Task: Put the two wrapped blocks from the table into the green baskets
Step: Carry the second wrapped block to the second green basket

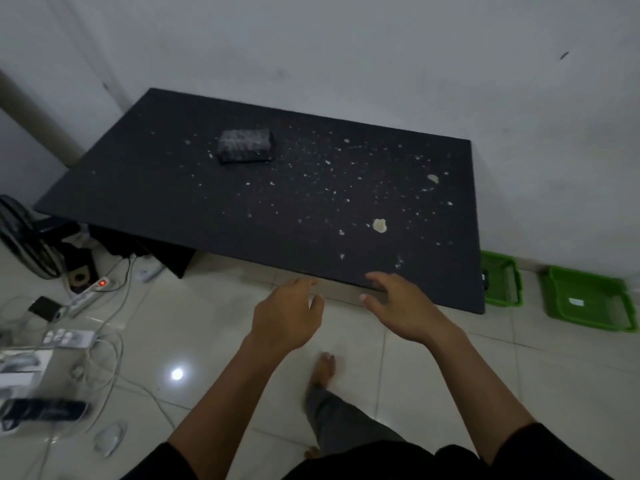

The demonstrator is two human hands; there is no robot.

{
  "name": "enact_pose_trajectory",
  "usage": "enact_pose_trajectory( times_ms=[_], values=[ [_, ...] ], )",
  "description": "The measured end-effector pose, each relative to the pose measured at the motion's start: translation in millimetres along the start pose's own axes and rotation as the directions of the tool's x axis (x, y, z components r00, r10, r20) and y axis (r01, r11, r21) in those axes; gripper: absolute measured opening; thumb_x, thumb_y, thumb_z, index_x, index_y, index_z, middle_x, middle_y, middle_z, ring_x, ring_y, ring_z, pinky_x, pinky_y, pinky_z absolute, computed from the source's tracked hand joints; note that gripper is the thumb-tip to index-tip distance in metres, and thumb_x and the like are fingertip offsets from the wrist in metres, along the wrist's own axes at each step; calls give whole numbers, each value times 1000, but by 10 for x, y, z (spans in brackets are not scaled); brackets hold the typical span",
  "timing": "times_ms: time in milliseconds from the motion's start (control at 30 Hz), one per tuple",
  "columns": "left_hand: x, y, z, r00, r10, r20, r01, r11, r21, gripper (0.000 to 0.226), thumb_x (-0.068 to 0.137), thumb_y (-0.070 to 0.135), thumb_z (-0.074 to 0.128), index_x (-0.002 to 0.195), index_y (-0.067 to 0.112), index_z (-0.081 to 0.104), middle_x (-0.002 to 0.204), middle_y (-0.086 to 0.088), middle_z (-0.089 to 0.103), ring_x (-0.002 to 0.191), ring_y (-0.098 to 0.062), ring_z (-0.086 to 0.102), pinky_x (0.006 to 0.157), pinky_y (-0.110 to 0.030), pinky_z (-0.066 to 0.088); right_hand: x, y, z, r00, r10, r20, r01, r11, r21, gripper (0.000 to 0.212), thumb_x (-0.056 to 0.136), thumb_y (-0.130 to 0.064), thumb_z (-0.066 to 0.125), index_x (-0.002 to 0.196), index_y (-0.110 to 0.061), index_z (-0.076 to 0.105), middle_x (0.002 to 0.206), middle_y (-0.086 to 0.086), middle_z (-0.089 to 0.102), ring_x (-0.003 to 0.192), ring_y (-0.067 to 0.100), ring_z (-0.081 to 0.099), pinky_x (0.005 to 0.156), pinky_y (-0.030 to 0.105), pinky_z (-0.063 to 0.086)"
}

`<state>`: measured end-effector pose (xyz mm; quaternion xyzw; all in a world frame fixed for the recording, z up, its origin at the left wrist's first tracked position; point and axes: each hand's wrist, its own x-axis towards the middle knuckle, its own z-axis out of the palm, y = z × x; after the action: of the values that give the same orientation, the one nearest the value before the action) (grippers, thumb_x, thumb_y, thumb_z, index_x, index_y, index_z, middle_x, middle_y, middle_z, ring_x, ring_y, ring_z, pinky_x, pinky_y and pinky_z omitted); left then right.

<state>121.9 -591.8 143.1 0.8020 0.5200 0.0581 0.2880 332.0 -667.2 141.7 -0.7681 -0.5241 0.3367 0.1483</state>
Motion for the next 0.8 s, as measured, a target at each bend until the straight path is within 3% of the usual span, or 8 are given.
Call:
enact_pose_trajectory(
  times_ms=[300, 467, 800],
  values=[
    [1096, -556, -531, 998, -12, 65, 7, 997, 78, 42, 97, 44, 46, 137, 31, 50, 135, 8, 57, 119, -13, 56, 95, -30, 44, 1342, -599, 26, 998, 57, 27, -60, 989, 134, 57, 95, -50, 55, 147, -30, 43, 144, -5, 50, 128, 17, 51, 105, 40, 45],
    [1703, -846, -831, 998, -48, 39, 47, 998, 31, 40, 97, 45, 46, 134, 31, 52, 130, 8, 59, 115, -12, 57, 89, -26, 39, 2059, -992, -68, 999, 15, 47, -18, 997, 79, 56, 95, -50, 55, 146, -31, 43, 142, -6, 51, 127, 15, 51, 105, 39, 44],
    [2991, -1740, -1490, 993, -39, 115, 38, 999, 13, 44, 98, 44, 44, 140, 31, 46, 140, 7, 53, 123, -16, 54, 96, -36, 44, 3156, -1592, 151, 995, 95, 3, -95, 991, 99, 52, 95, -47, 57, 143, -30, 47, 136, -6, 54, 122, 11, 54, 103, 34, 44]
  ],
)
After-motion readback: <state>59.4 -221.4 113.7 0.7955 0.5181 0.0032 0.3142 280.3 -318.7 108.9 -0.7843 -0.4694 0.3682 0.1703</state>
